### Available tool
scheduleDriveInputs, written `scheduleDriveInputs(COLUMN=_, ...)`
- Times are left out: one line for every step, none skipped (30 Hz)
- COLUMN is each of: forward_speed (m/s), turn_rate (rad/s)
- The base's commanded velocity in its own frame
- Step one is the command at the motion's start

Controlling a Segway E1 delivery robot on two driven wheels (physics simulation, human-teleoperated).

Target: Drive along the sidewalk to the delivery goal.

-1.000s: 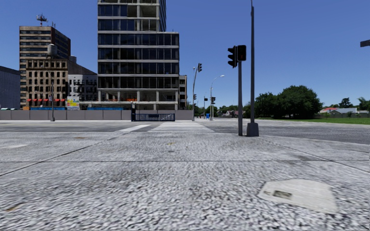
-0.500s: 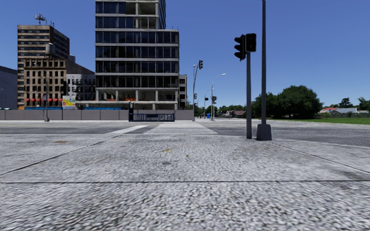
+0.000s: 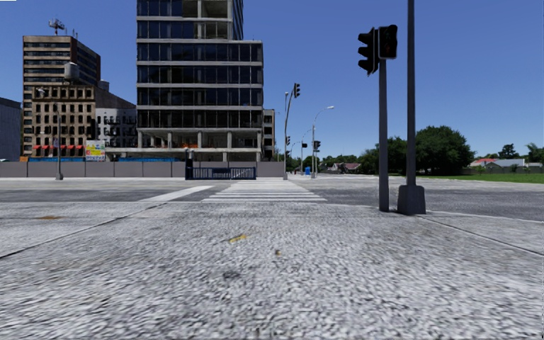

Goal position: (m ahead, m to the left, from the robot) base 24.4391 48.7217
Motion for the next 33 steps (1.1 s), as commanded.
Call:
scheduleDriveInputs(forward_speed=2.0, turn_rate=0.0)
scheduleDriveInputs(forward_speed=2.0, turn_rate=0.0)
scheduleDriveInputs(forward_speed=2.0, turn_rate=0.0)
scheduleDriveInputs(forward_speed=2.0, turn_rate=0.0)
scheduleDriveInputs(forward_speed=2.0, turn_rate=0.0)
scheduleDriveInputs(forward_speed=2.0, turn_rate=0.0)
scheduleDriveInputs(forward_speed=2.0, turn_rate=0.0)
scheduleDriveInputs(forward_speed=2.0, turn_rate=0.0)
scheduleDriveInputs(forward_speed=2.0, turn_rate=0.0)
scheduleDriveInputs(forward_speed=2.0, turn_rate=0.0)
scheduleDriveInputs(forward_speed=2.0, turn_rate=0.0)
scheduleDriveInputs(forward_speed=2.0, turn_rate=0.0)
scheduleDriveInputs(forward_speed=2.0, turn_rate=0.0)
scheduleDriveInputs(forward_speed=2.0, turn_rate=0.0)
scheduleDriveInputs(forward_speed=2.0, turn_rate=0.0)
scheduleDriveInputs(forward_speed=2.0, turn_rate=0.0)
scheduleDriveInputs(forward_speed=2.0, turn_rate=0.0)
scheduleDriveInputs(forward_speed=2.0, turn_rate=0.0)
scheduleDriveInputs(forward_speed=2.0, turn_rate=0.0)
scheduleDriveInputs(forward_speed=2.0, turn_rate=0.0)
scheduleDriveInputs(forward_speed=2.0, turn_rate=0.0)
scheduleDriveInputs(forward_speed=2.0, turn_rate=0.0)
scheduleDriveInputs(forward_speed=2.0, turn_rate=0.0)
scheduleDriveInputs(forward_speed=2.0, turn_rate=0.0)
scheduleDriveInputs(forward_speed=2.0, turn_rate=0.0)
scheduleDriveInputs(forward_speed=2.0, turn_rate=0.0)
scheduleDriveInputs(forward_speed=2.0, turn_rate=0.0)
scheduleDriveInputs(forward_speed=2.0, turn_rate=0.0)
scheduleDriveInputs(forward_speed=2.0, turn_rate=0.0)
scheduleDriveInputs(forward_speed=2.0, turn_rate=0.0)
scheduleDriveInputs(forward_speed=2.0, turn_rate=0.0)
scheduleDriveInputs(forward_speed=2.0, turn_rate=0.0)
scheduleDriveInputs(forward_speed=2.0, turn_rate=0.0)
